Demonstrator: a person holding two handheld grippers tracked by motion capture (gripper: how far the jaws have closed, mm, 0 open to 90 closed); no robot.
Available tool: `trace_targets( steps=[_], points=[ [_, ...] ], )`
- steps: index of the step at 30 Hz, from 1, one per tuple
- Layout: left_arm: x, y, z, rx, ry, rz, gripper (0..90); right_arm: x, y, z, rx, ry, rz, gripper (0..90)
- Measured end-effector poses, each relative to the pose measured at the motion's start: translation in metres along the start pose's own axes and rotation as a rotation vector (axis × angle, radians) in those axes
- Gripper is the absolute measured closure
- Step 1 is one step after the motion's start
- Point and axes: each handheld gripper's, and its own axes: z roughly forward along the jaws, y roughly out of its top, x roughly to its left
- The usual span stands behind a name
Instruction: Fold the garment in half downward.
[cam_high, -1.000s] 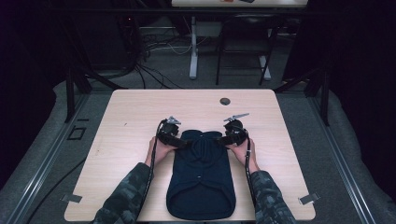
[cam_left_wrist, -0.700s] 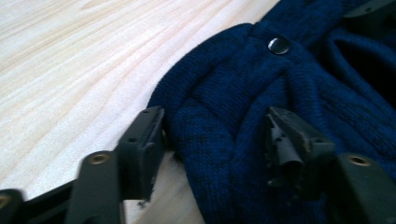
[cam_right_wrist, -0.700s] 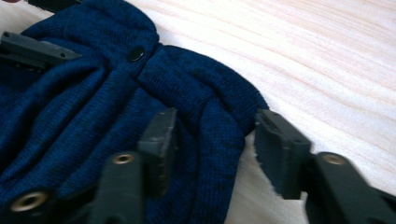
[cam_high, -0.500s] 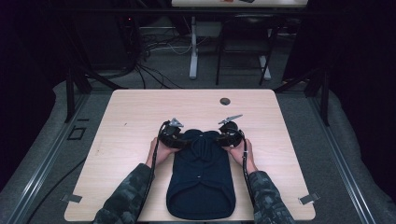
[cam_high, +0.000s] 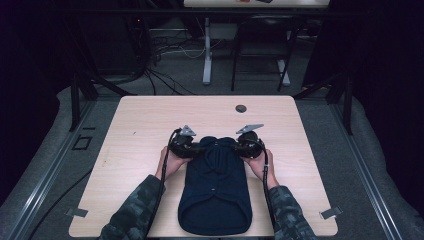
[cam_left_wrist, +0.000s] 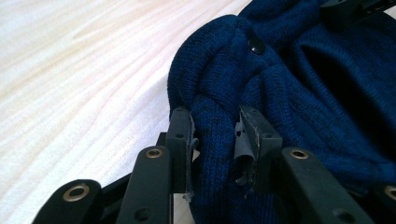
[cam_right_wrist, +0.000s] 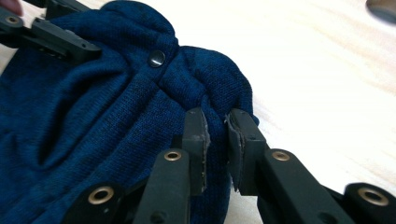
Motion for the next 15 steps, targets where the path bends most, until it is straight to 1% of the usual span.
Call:
trace_targets(
  steps=[1, 2, 3, 5, 9, 11, 13, 15],
  points=[
    [0.000, 0.001, -0.001, -0.007, 0.001, 0.003, 67.4, 0.001, 0.001, -0.003, -0.011, -0.005, -0.008, 78.0],
    [-0.001, 0.002, -0.004, -0.006, 0.000, 0.007, 67.2, 0.003, 0.002, -0.010, -0.023, 0.004, -0.014, 78.0],
    [-0.002, 0.002, -0.005, -0.011, 0.001, 0.009, 67.2, 0.003, 0.002, -0.010, -0.023, 0.004, -0.014, 78.0],
    [-0.002, 0.003, -0.009, -0.027, -0.004, 0.009, 67.1, 0.004, 0.002, -0.016, -0.044, 0.009, -0.016, 78.0],
    [-0.005, 0.006, -0.016, -0.055, -0.008, 0.024, 67.6, 0.007, 0.003, -0.026, -0.077, 0.005, -0.030, 78.0],
    [-0.007, 0.008, -0.019, -0.069, -0.006, 0.036, 67.9, 0.007, 0.003, -0.031, -0.084, 0.009, -0.043, 78.0],
    [-0.009, 0.009, -0.022, -0.077, -0.002, 0.050, 68.1, 0.008, 0.003, -0.038, -0.100, 0.008, -0.044, 78.0],
    [-0.011, 0.011, -0.025, -0.083, -0.001, 0.055, 68.1, 0.008, 0.003, -0.040, -0.106, 0.010, -0.042, 78.0]
  ],
)
